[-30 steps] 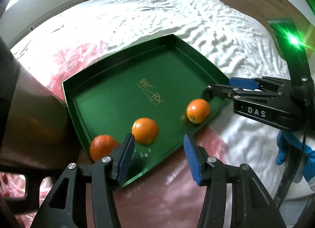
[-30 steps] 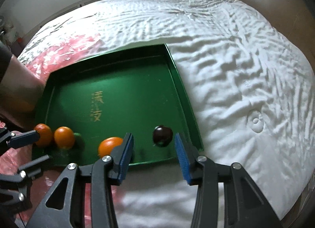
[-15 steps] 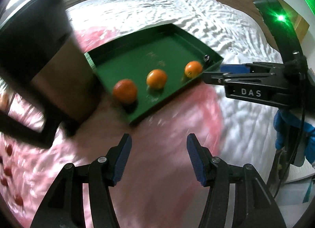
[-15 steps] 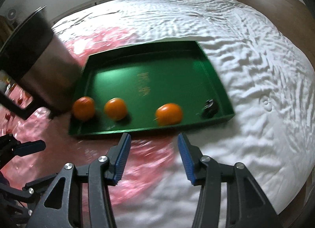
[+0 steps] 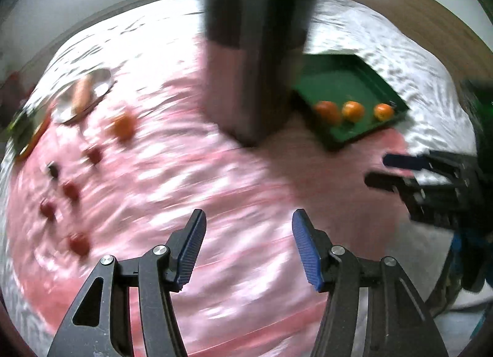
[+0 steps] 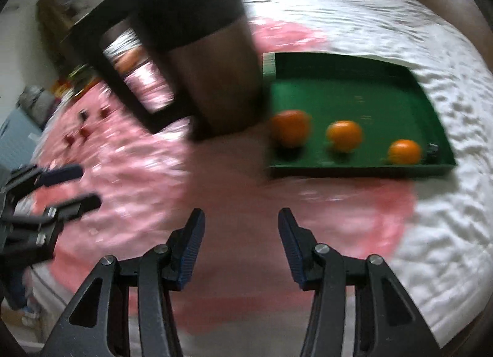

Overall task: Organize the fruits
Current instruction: 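Move both grippers back from the tray toward the remaining fruit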

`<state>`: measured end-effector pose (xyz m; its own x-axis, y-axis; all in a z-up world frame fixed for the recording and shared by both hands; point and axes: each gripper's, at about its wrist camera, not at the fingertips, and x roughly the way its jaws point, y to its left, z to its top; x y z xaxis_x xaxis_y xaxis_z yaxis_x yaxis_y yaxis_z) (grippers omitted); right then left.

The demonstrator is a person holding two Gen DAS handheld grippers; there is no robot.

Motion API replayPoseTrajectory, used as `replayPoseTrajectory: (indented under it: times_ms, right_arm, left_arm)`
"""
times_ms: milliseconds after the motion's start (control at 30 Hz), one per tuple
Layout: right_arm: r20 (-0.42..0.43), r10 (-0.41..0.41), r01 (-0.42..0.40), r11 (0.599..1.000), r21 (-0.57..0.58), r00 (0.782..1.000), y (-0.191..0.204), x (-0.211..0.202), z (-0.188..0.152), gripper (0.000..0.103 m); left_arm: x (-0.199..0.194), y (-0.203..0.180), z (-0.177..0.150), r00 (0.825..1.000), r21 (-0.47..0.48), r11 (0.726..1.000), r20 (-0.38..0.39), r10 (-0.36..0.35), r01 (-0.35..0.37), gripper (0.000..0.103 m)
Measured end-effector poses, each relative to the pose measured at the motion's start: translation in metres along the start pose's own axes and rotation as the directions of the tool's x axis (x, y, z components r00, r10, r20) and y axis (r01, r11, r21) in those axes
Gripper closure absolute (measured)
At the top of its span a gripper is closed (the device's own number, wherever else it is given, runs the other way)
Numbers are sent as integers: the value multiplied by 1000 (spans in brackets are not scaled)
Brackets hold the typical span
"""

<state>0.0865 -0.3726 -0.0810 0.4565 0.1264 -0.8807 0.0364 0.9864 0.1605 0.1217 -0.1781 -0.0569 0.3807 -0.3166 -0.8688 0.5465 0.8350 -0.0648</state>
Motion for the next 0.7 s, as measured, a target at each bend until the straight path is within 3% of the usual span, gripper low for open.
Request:
replayPoseTrajectory:
  times_ms: [267, 400, 567, 700]
  right_arm:
    - [-41, 127, -132, 983, -127, 991, 95, 33, 11, 20]
    - [-39, 169, -173, 971, -166, 985, 132, 49, 27, 20]
    - [-31, 188, -191, 959, -210, 982, 164, 71, 51, 20]
    - [-17, 183, -183, 961, -208, 983, 174, 87, 66, 20]
  left_arm:
    - [-13, 88, -30, 994, -157, 981, -9, 109, -109, 51]
    - [-17, 138, -47, 987, -269, 950, -28, 158, -160, 51]
    - [-14, 186, -59, 986, -383, 909, -31, 165, -164, 51]
    - [1, 206, -60, 991, -437, 890, -35, 126, -129, 51]
